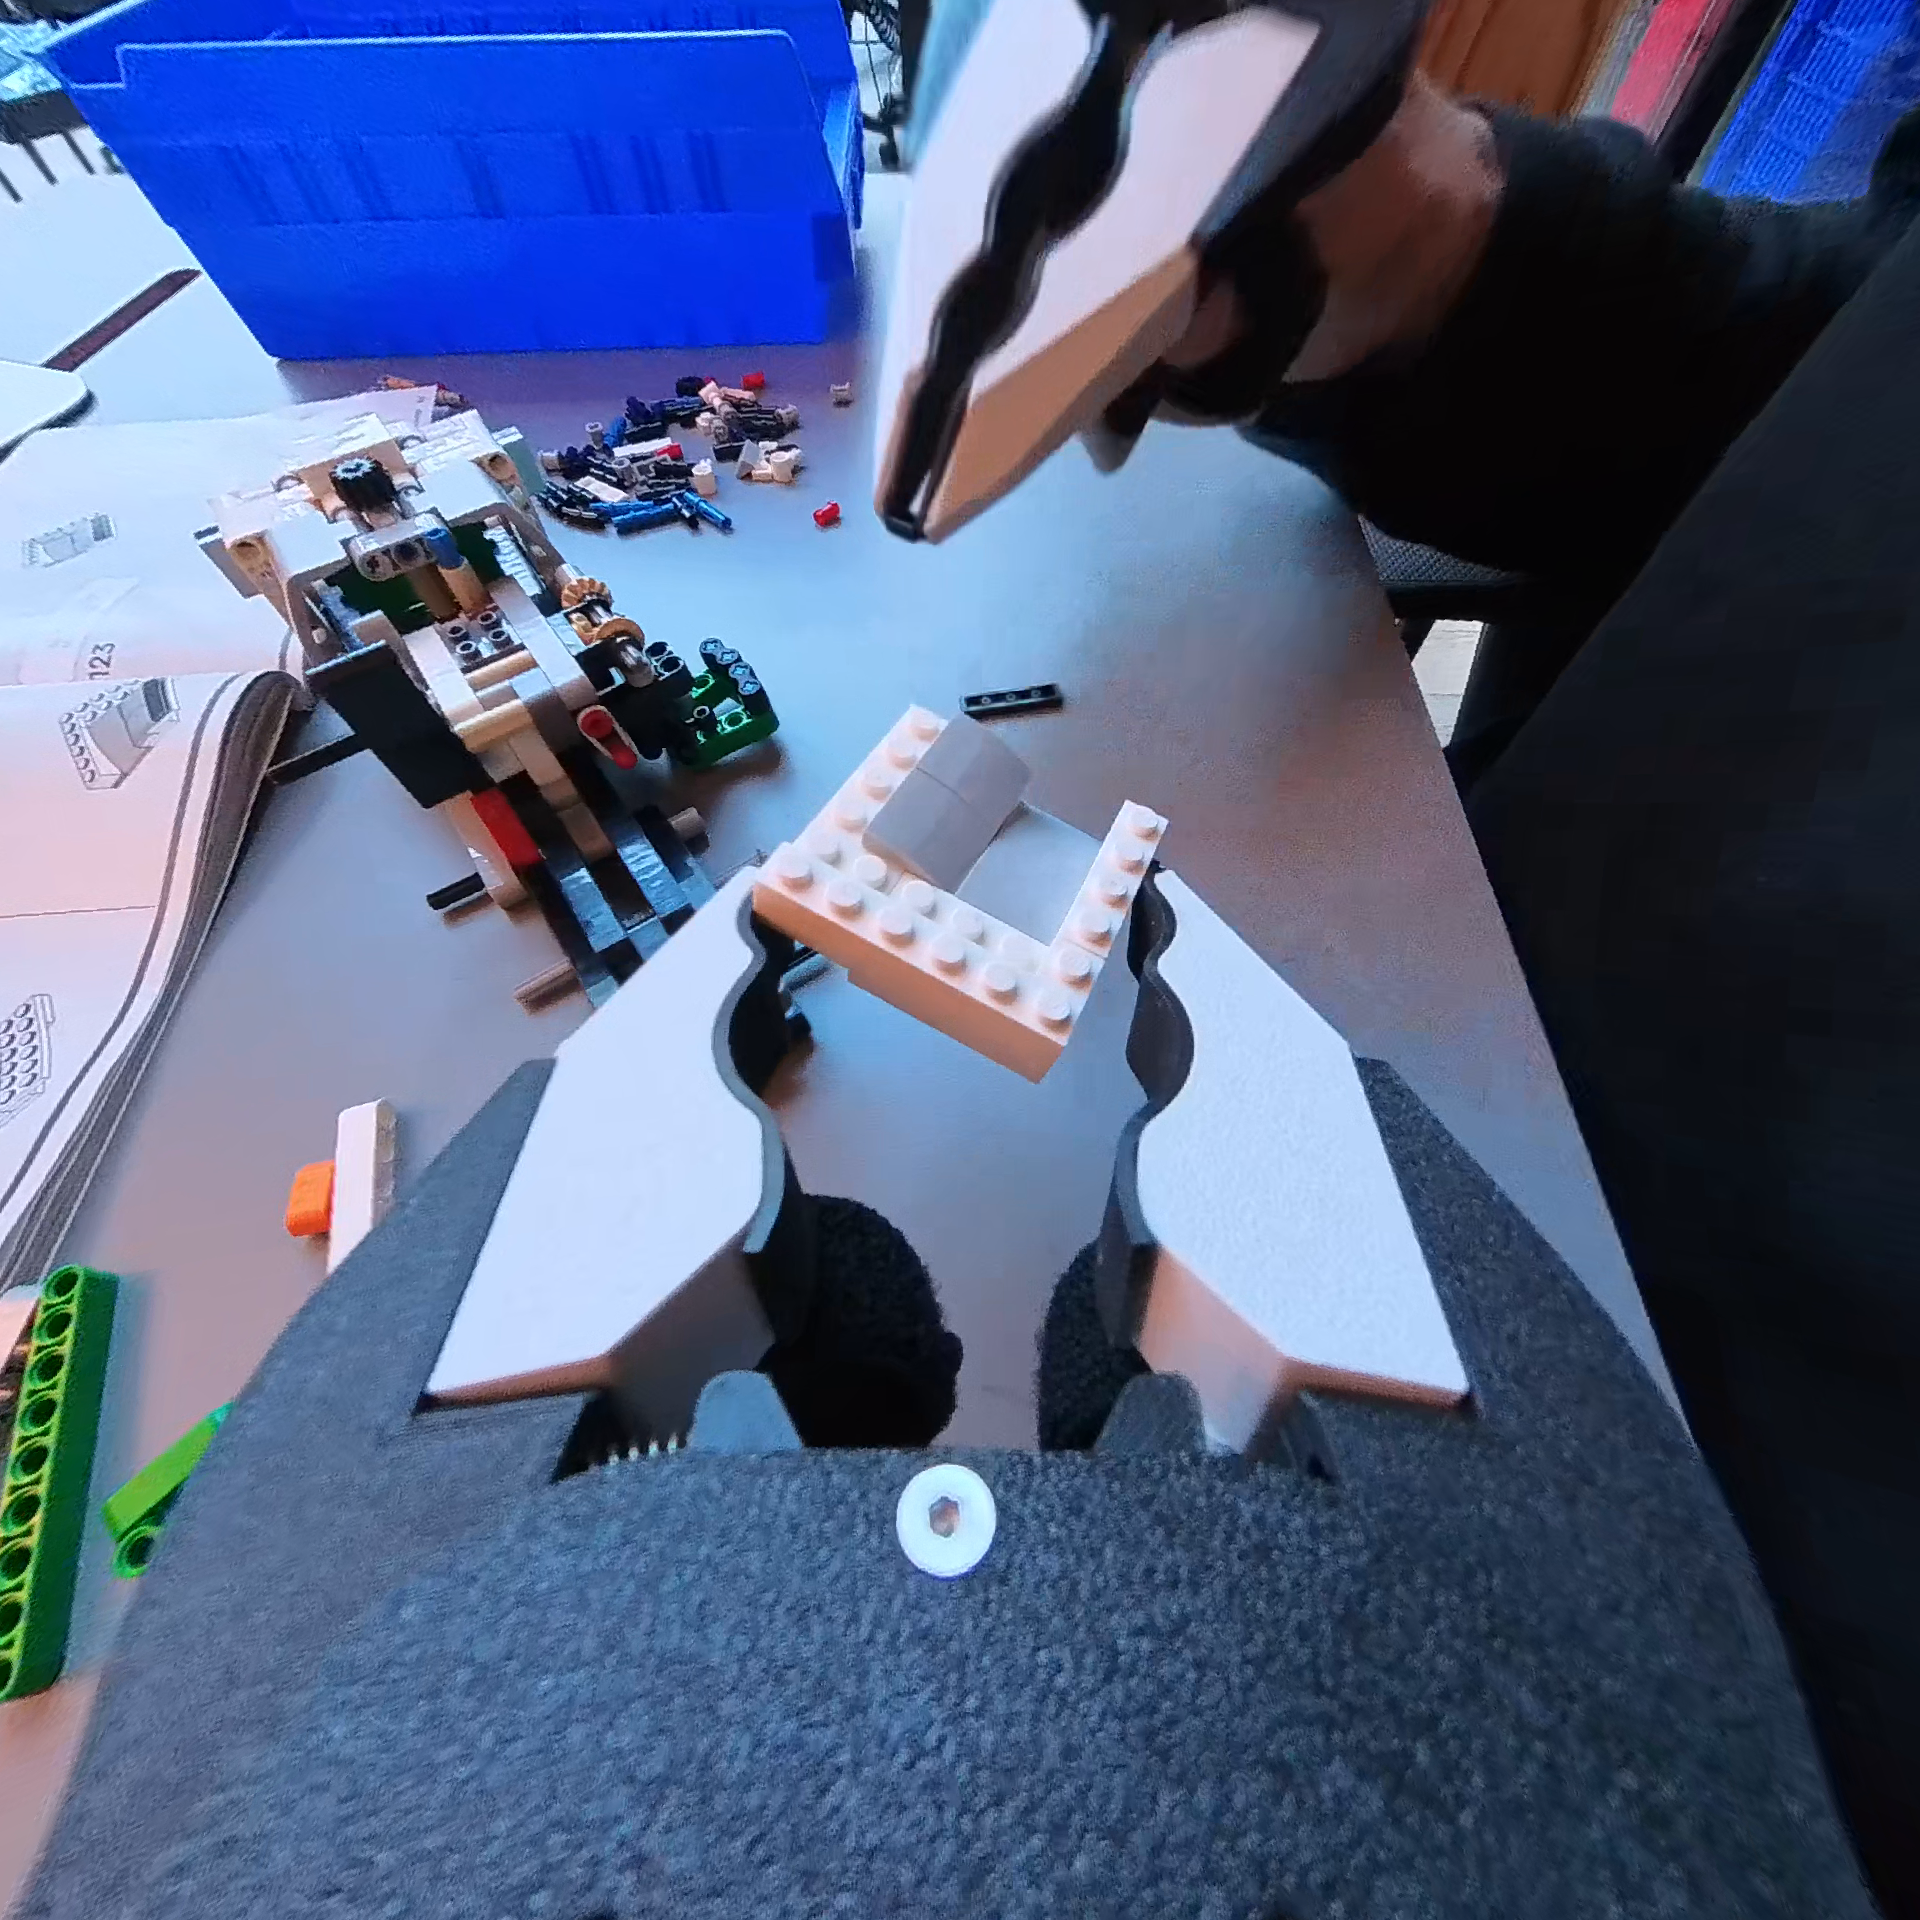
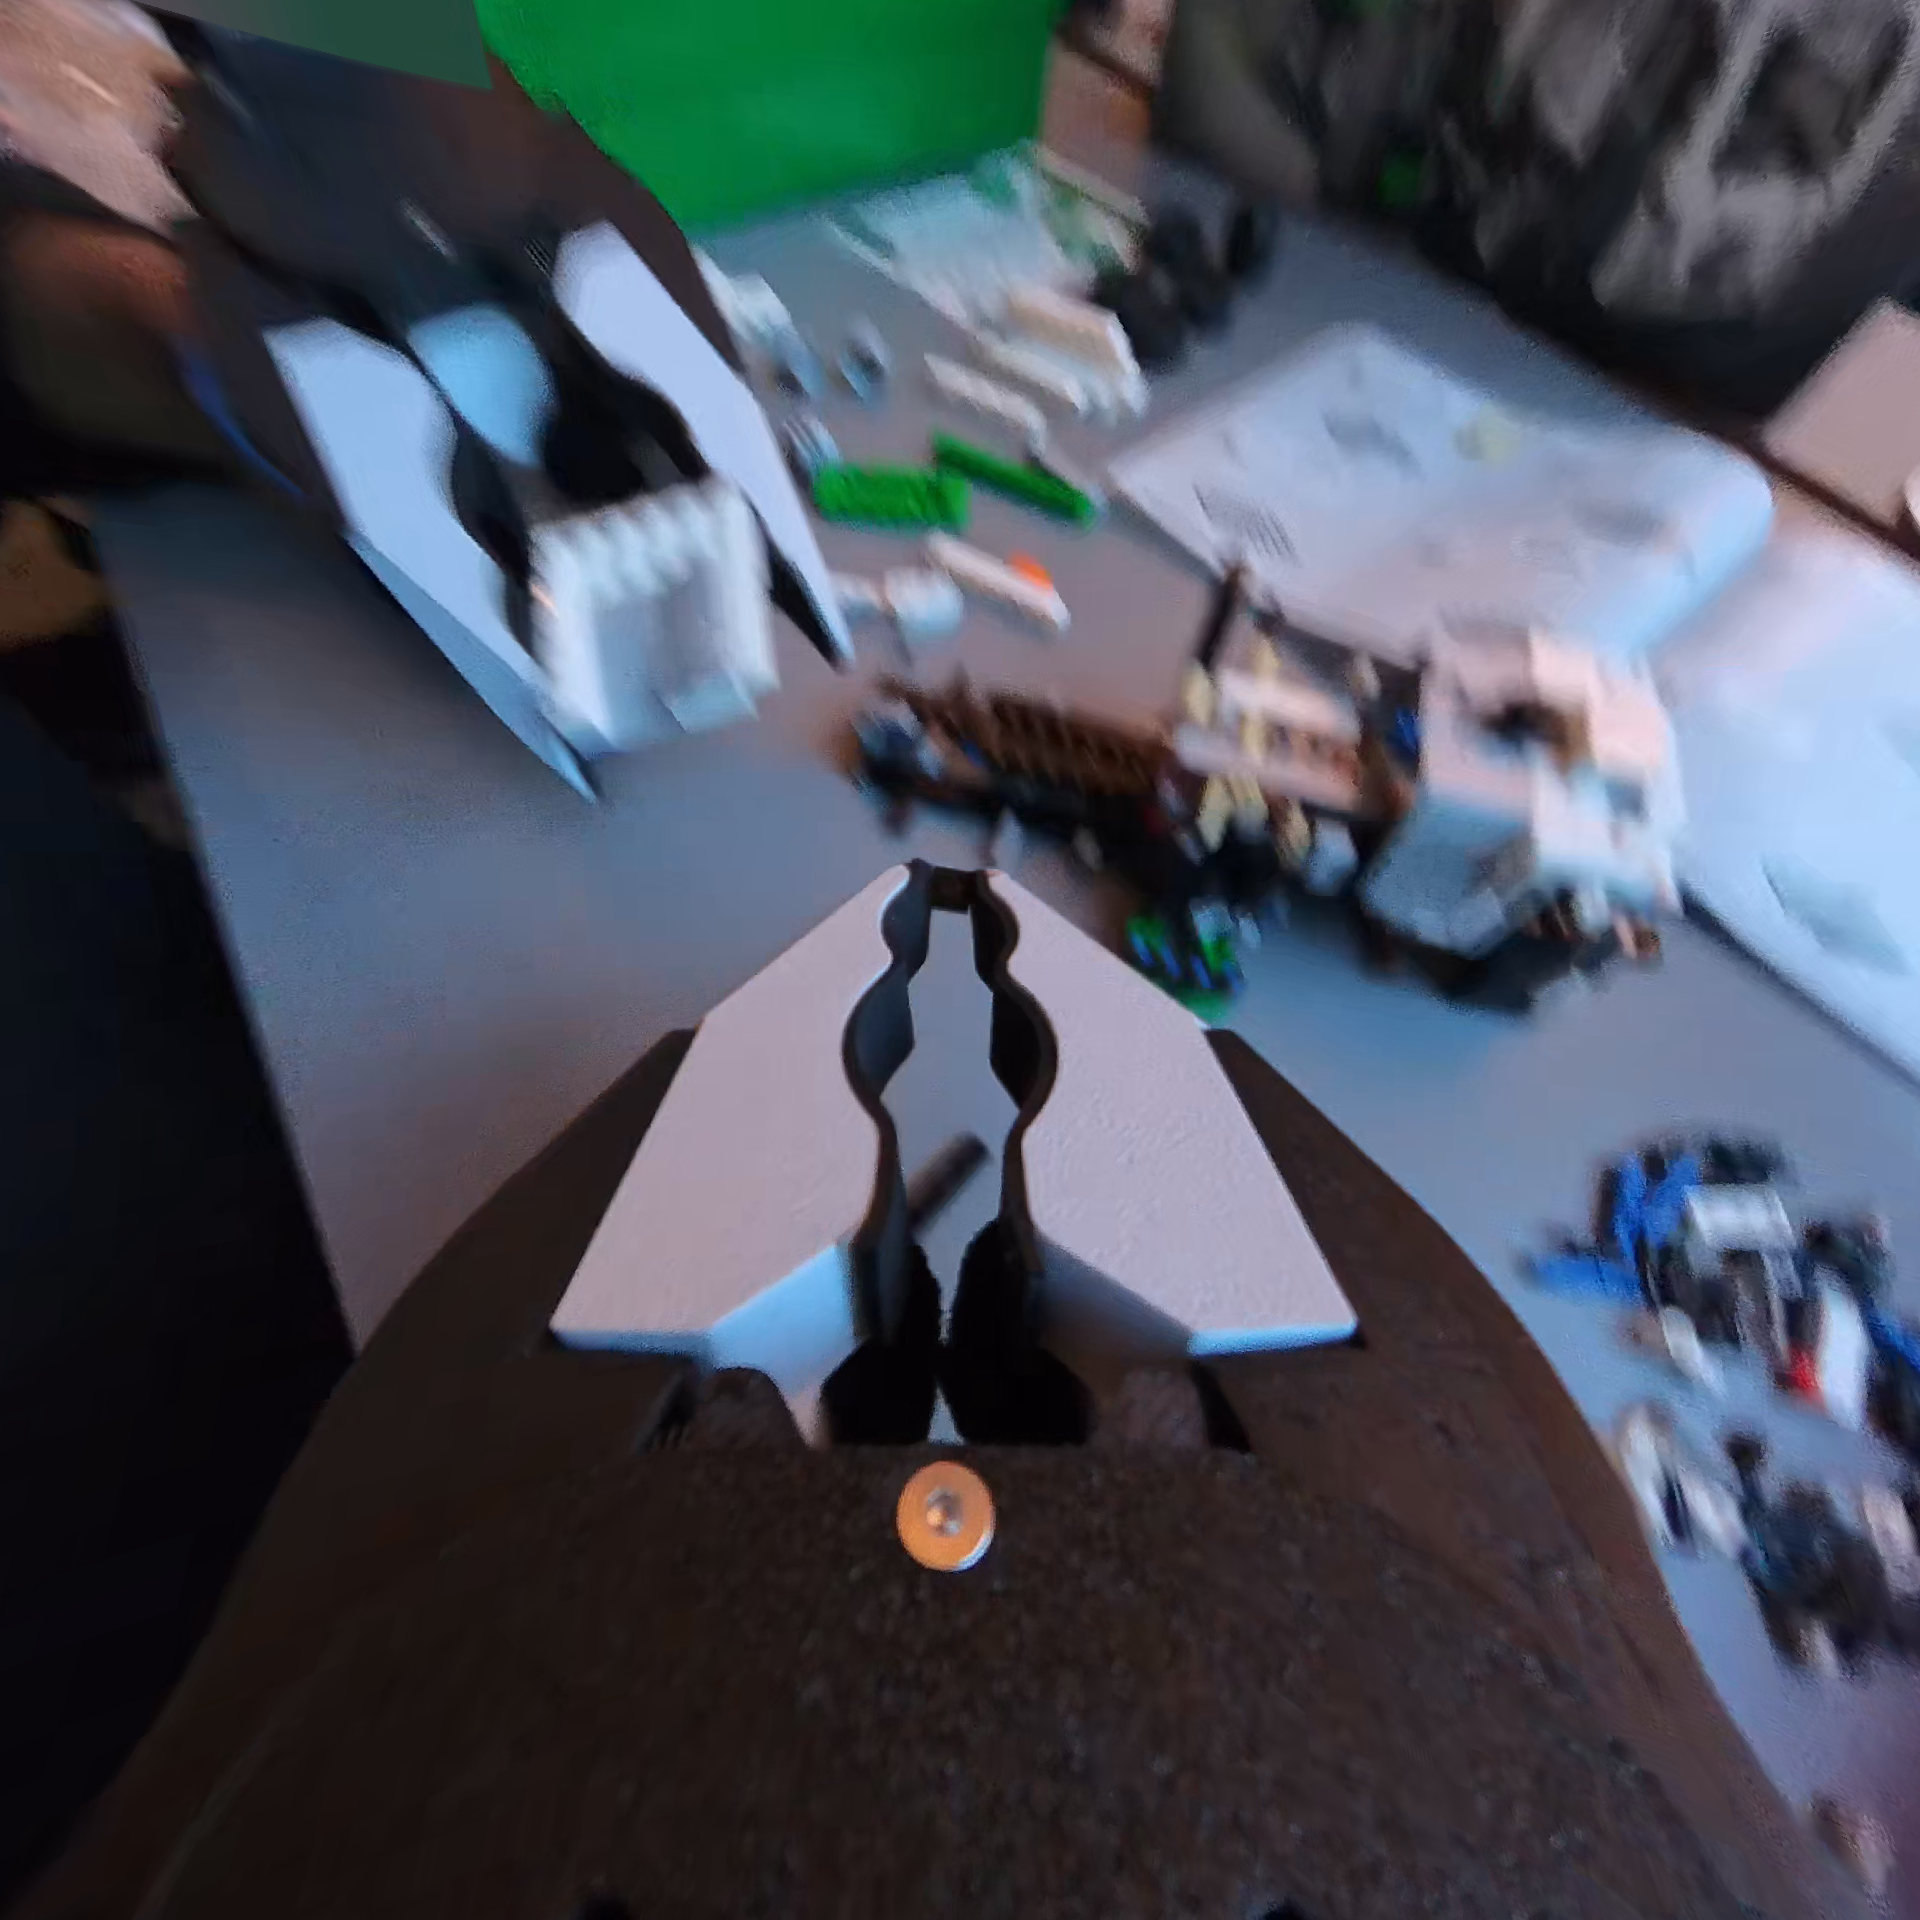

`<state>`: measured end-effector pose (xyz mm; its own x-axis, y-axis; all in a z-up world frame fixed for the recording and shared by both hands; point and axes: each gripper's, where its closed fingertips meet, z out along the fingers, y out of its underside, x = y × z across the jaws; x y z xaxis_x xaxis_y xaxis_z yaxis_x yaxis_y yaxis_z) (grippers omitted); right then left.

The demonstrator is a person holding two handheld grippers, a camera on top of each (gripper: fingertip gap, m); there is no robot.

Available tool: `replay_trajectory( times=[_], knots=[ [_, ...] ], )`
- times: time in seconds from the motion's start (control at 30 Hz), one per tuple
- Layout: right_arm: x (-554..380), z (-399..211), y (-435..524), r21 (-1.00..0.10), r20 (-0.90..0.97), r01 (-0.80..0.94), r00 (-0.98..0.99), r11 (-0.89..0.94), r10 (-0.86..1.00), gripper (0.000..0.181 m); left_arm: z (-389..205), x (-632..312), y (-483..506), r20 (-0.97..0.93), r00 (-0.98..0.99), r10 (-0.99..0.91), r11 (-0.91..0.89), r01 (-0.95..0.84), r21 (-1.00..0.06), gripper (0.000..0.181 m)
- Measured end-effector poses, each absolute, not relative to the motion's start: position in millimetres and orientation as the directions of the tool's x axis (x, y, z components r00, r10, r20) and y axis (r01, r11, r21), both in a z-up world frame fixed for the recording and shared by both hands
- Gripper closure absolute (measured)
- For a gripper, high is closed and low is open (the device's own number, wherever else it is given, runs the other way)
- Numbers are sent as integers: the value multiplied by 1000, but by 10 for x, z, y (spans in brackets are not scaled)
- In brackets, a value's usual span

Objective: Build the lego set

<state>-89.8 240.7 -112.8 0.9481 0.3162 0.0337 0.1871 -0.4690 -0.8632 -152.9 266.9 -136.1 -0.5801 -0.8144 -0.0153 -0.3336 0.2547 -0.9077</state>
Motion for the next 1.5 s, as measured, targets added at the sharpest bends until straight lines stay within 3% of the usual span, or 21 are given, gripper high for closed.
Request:
replay_trajectory(
  times=[0.13,0.27,1.5],
  knots=[
    [-1408,-830,2760,-873,91,291,886,-392,455,175,-1361,-1547,2613,-15,-590,-807,259,-331,-907,117],
    [-1608,-881,2894,-830,70,347,841,-436,537,174,-1362,-1563,2566,3,-597,-802,250,-341,-906,117],
    [-1625,-1012,2939,-771,83,386,849,-506,521,174,-1347,-1551,2606,24,-584,-812,225,-349,-910,119]
  ],
)
